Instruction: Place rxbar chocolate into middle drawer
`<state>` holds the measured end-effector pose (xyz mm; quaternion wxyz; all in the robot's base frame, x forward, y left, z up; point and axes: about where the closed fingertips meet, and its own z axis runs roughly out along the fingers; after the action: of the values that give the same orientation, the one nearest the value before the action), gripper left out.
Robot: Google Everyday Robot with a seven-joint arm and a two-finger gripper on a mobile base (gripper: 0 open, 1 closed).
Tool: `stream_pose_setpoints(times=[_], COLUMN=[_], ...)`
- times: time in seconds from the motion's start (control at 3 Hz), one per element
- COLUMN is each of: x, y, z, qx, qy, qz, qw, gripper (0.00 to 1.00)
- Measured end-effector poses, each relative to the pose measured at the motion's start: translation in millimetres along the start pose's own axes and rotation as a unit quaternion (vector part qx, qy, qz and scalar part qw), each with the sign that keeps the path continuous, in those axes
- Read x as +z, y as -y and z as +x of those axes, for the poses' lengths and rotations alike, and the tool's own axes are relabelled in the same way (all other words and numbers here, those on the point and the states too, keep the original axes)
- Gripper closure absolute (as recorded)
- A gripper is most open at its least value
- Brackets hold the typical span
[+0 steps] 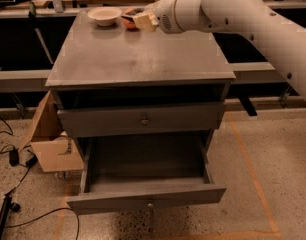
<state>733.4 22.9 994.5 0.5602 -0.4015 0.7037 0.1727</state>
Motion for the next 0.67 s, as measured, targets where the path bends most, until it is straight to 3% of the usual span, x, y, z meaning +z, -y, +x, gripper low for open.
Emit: stream_pose_setpoints(times=[0.33,0.67], x=[-33.3,-60.2], y=[-33.4,-62.7], z=[1.8,4.7], qx=[0.013,0.047], qy=[-0.004,-0.004], qz=[-0.024,-0.032], qw=[0.9996,0.9984], gripper=[1.00,1.00])
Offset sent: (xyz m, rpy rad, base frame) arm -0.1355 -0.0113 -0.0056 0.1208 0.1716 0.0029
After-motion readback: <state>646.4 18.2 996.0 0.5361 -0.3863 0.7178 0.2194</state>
